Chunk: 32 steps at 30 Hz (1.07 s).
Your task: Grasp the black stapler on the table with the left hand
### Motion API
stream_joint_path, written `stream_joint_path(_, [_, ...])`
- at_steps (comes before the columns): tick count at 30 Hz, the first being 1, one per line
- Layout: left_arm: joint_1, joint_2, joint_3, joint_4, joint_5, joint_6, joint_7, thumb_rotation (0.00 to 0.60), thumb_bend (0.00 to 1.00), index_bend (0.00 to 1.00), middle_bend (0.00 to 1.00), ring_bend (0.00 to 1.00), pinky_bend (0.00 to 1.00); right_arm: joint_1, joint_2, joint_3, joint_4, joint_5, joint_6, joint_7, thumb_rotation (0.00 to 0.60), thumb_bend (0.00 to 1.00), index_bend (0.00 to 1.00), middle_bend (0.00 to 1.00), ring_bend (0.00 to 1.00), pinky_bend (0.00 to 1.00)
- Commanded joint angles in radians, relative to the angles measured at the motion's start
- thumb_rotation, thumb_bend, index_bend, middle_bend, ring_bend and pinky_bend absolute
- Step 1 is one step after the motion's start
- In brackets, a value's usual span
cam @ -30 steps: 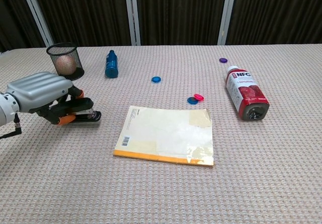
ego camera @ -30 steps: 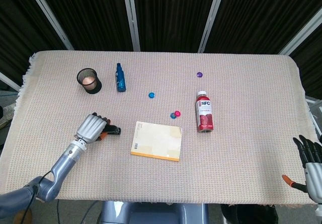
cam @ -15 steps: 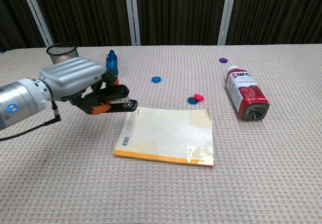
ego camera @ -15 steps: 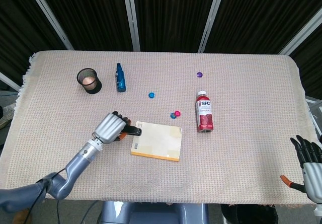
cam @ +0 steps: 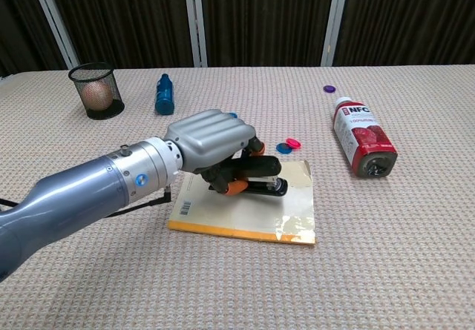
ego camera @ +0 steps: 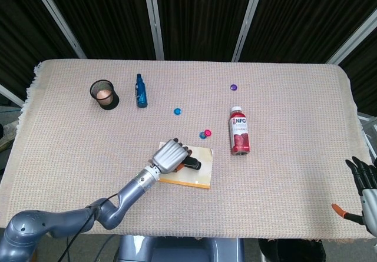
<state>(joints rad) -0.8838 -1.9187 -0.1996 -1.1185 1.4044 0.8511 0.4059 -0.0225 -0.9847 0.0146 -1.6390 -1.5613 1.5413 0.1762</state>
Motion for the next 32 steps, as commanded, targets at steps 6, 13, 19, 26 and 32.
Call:
stream_joint_path(6, [-0.001, 0.002, 0.006, -0.02, -0.02, 0.016, 0.024, 0.6, 0.25, 0.09, 0.28, 0.32, 0.39, -0.011, 0.004, -0.002, 0.008, -0.009, 0.023, 0.019, 0.6, 0.06, 0.0, 0.0, 0.0, 0.0])
stream_joint_path(13, [0.05, 0.171, 0.02, -0.235, -0.039, 0.054, 0.057, 0.6, 0.21, 0.0, 0.13, 0.16, 0.29, -0.003, -0.007, 0.0, -0.002, 0.001, 0.004, -0.024, 0.6, 0.06, 0.0, 0.0, 0.0, 0.0])
stream_joint_path(19, [0.139, 0.348, 0.049, -0.447, -0.031, 0.164, 0.084, 0.6, 0.21, 0.0, 0.0, 0.0, 0.18, -0.001, -0.018, 0.002, -0.012, 0.005, 0.003, -0.062, 0.6, 0.06, 0.0, 0.0, 0.0, 0.0])
stream_joint_path(26, [0.416, 0.561, 0.205, -0.6, 0.054, 0.522, 0.162, 0.6, 0.22, 0.0, 0.0, 0.0, 0.16, 0.004, -0.034, 0.004, -0.018, 0.011, -0.006, -0.106, 0.6, 0.06, 0.0, 0.0, 0.0, 0.0])
stream_joint_path(32, [0.534, 0.586, 0.244, -0.534, 0.049, 0.641, 0.119, 0.6, 0.23, 0.0, 0.0, 0.0, 0.18, 0.006, -0.054, 0.001, -0.029, 0.008, -0.01, -0.165, 0.6, 0.06, 0.0, 0.0, 0.0, 0.0])
